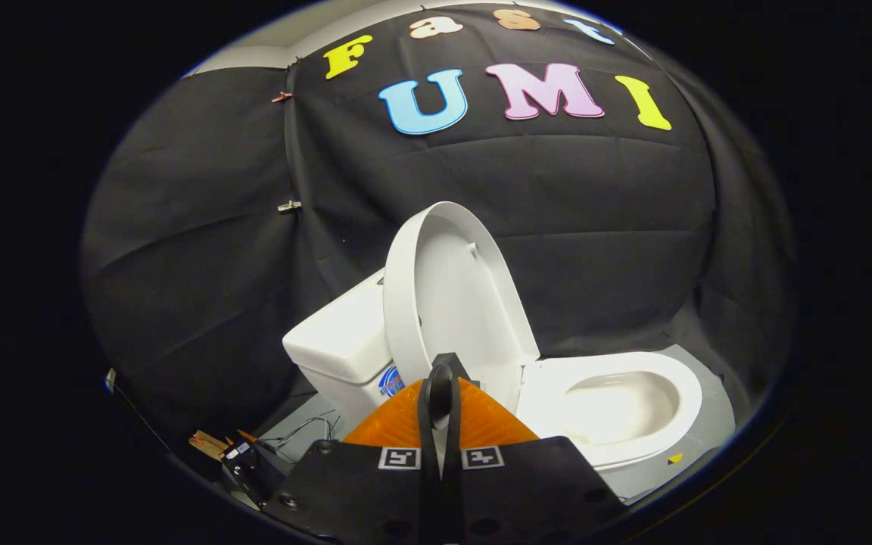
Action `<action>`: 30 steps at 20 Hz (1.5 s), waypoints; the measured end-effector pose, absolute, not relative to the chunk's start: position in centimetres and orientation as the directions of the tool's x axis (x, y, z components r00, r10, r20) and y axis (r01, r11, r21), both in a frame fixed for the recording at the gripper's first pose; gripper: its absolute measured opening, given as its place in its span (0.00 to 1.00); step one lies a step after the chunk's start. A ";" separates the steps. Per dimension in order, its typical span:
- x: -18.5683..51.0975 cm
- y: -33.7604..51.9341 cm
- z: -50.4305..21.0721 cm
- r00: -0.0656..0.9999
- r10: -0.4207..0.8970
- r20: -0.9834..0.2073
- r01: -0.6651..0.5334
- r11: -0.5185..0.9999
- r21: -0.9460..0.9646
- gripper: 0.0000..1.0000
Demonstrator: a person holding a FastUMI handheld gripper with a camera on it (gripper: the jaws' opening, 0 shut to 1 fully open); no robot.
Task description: Open the toilet lid.
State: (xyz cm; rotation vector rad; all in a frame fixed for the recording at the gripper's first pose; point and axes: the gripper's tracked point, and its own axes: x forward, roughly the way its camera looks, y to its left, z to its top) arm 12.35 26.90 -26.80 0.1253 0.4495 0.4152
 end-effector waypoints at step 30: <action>5.0 14.1 -2.5 0.961 0.275 -0.017 -0.275 0.961 0.028 0.99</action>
